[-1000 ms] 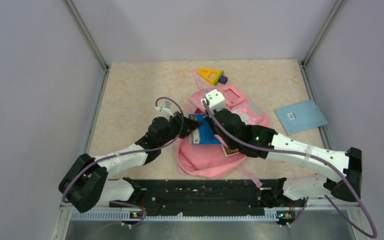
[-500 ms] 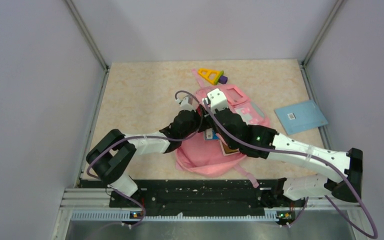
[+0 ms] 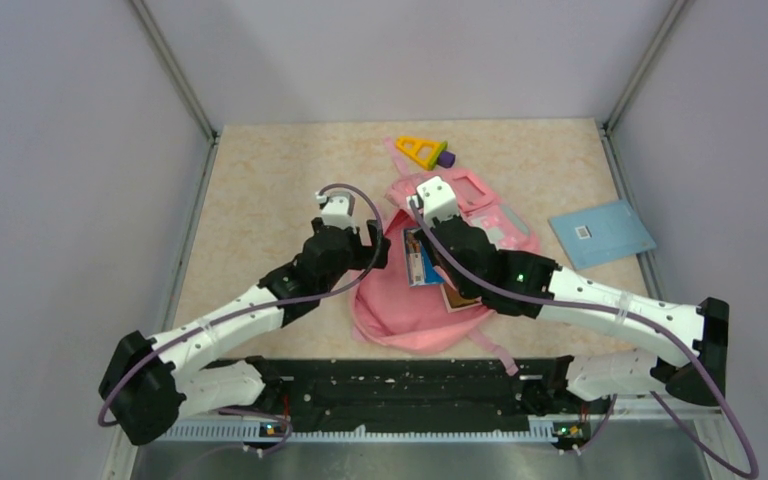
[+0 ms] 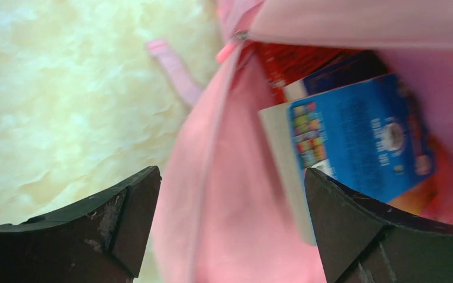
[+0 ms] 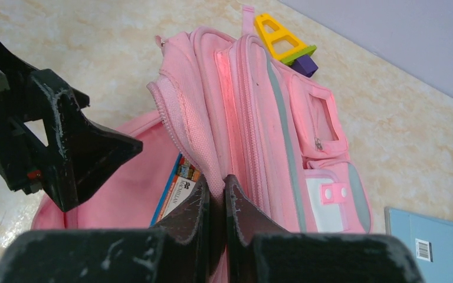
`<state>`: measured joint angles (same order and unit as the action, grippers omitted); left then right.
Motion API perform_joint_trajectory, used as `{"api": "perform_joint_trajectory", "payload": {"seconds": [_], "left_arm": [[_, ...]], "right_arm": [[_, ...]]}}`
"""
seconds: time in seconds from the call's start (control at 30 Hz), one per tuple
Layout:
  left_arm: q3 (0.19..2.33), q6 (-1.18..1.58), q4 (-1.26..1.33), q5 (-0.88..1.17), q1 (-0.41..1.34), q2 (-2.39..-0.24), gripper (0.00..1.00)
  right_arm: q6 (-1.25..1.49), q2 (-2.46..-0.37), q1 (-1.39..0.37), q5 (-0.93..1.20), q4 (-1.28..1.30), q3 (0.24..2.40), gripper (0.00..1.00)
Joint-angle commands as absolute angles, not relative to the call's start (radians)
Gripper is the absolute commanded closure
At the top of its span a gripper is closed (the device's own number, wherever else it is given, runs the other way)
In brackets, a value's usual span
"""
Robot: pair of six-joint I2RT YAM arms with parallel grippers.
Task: Pack the student bag
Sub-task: Place the book in the student bag, then adjust the student bag at the center of the board.
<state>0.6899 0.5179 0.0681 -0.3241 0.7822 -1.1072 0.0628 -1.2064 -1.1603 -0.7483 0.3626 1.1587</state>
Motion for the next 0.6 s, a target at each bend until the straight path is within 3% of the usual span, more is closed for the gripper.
{"api": "perform_joint_trajectory", "payload": {"seconds": [0.0, 0.1, 0.23, 0.3, 0.33, 0.47, 0.53, 0.57], "left_arm": [[0.655, 0.388, -0.107, -0.296, 0.724, -1.104, 0.04], [0.634, 0.390, -0.052, -0.166, 0.689, -1.148, 0.03], [0.632, 0.413, -0.028, -0.138, 0.663, -1.226, 0.02], [0.616, 0.429, -0.010, -0.096, 0.650, -1.248, 0.07], [0.606, 0.436, 0.026, -0.069, 0.642, -1.253, 0.14], [0.578, 0.501, 0.005, -0.101, 0.637, -1.242, 0.77], [0.536, 0.525, 0.022, -0.107, 0.639, -1.207, 0.97], [0.507, 0.535, 0.040, -0.099, 0.638, -1.180, 1.00]], "right_arm": [[0.053, -1.147, -1.164, -0.751, 0.204, 1.188, 1.00], [0.050, -1.146, -1.164, -0.700, 0.212, 1.185, 1.00], [0.041, -1.146, -1.164, -0.647, 0.231, 1.180, 0.99], [0.043, -1.152, -1.164, -0.644, 0.247, 1.182, 0.99], [0.039, -1.154, -1.164, -0.639, 0.248, 1.181, 0.99], [-0.038, -1.164, -1.164, -0.535, 0.169, 1.142, 1.00], [-0.075, -1.188, -1.163, -0.504, 0.117, 1.128, 1.00], [-0.094, -1.213, -1.160, -0.491, 0.099, 1.129, 1.00]]}}
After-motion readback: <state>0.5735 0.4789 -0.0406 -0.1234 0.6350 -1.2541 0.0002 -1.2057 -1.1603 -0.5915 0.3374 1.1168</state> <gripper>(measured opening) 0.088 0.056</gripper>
